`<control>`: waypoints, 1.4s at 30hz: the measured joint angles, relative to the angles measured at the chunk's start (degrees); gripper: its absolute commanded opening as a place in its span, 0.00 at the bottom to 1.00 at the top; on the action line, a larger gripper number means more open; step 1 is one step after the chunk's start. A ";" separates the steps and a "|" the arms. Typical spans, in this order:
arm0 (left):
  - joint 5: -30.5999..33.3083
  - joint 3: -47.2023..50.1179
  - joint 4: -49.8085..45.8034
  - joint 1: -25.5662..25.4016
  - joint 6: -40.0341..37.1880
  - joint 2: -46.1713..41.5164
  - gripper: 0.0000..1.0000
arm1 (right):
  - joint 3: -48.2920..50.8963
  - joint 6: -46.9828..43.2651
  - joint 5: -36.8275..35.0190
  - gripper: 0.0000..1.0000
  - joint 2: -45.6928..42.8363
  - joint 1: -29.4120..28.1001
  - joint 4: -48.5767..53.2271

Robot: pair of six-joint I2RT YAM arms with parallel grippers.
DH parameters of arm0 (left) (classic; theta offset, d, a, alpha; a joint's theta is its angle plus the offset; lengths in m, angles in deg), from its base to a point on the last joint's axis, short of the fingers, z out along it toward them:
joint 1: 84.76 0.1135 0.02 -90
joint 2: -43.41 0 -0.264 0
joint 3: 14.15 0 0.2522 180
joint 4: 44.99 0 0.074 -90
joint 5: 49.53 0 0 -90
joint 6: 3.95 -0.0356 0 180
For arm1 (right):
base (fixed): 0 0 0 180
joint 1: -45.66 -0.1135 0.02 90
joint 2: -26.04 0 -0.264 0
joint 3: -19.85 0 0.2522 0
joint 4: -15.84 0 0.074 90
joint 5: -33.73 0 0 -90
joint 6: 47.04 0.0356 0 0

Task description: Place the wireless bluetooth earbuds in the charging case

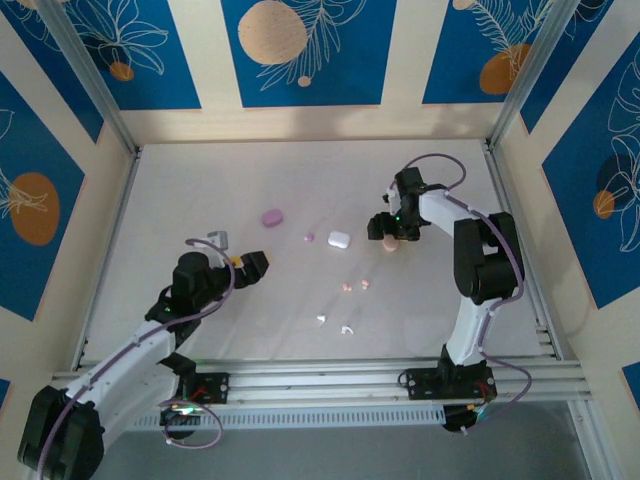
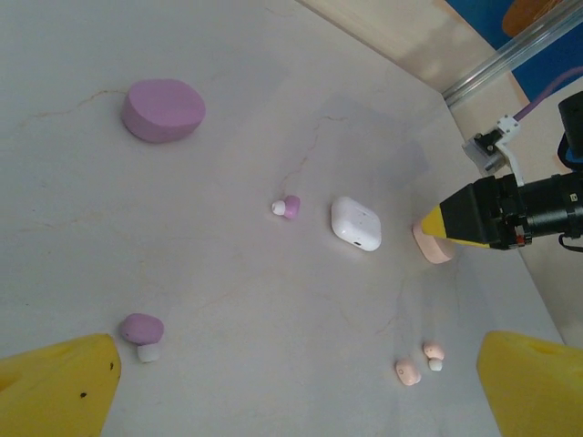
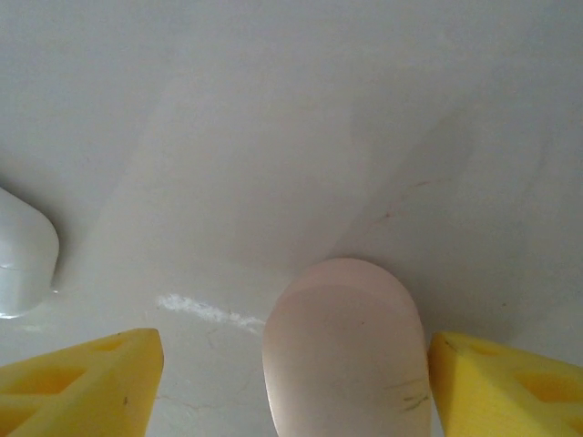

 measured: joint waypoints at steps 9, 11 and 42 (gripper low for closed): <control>0.72 -0.31 -2.38 0.00 -0.48 -1.11 1.00 | 0.00 -1.62 -5.84 0.65 0.33 -2.29 0.37; 0.72 -0.31 -2.71 0.00 -0.50 -1.11 1.00 | -0.11 -1.62 -6.51 0.65 0.94 -2.29 0.31; -3.15 -11.76 -4.28 -6.58 1.33 3.52 0.81 | 20.76 -9.70 2.43 0.30 -43.36 -15.06 -18.84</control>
